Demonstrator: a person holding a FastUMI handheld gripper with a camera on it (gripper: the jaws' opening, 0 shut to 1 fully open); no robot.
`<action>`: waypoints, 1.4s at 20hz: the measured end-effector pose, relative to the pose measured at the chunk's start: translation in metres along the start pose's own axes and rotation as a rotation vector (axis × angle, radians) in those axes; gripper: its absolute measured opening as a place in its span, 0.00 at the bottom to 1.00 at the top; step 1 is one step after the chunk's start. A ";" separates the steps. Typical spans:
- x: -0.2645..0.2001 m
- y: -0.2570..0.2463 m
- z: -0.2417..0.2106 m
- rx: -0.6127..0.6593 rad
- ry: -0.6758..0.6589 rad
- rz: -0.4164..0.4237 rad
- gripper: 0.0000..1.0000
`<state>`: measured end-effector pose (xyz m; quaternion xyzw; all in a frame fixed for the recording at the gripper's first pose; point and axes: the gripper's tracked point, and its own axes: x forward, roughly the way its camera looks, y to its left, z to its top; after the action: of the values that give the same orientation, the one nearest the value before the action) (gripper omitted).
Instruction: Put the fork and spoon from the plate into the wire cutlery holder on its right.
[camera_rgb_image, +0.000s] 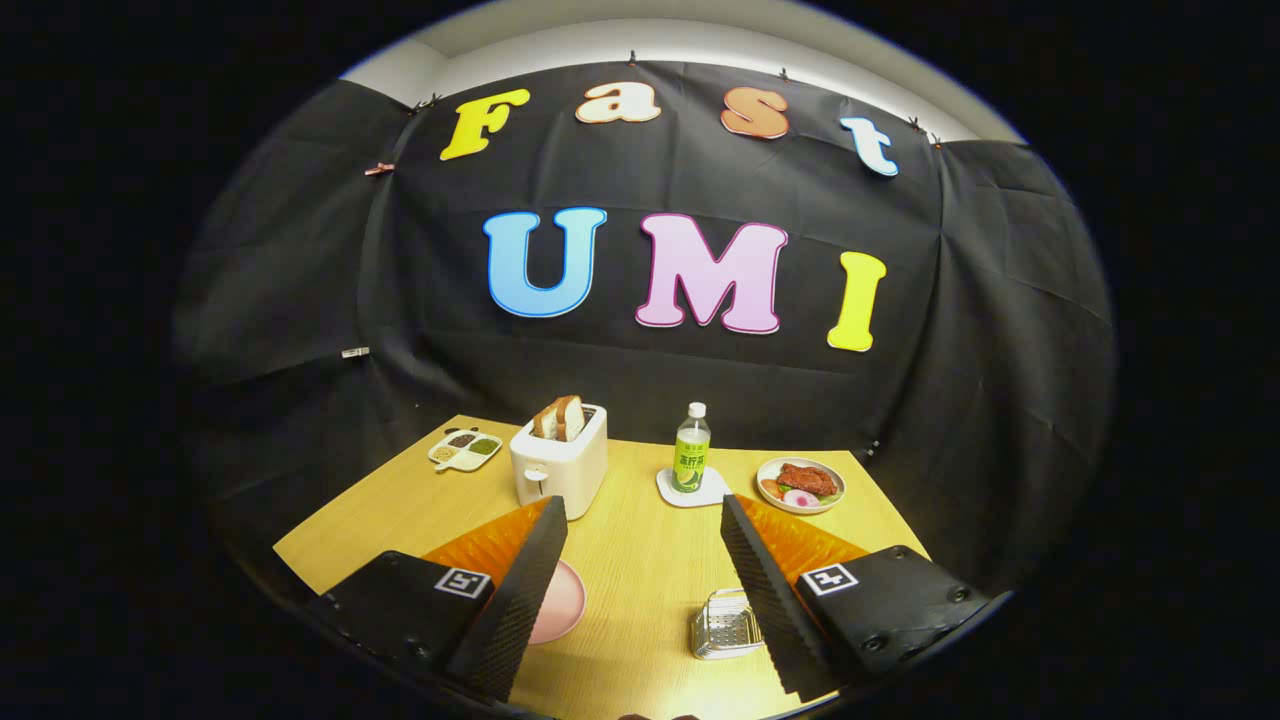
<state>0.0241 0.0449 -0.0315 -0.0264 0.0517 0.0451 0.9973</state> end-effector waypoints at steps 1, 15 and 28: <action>0.006 0.008 -0.006 -0.014 0.016 0.015 0.96; 0.078 0.107 -0.153 -0.017 0.464 0.180 0.99; 0.104 0.136 -0.264 -0.114 0.804 0.203 0.87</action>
<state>0.0881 0.1744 -0.3112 -0.0918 0.4367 0.1321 0.8851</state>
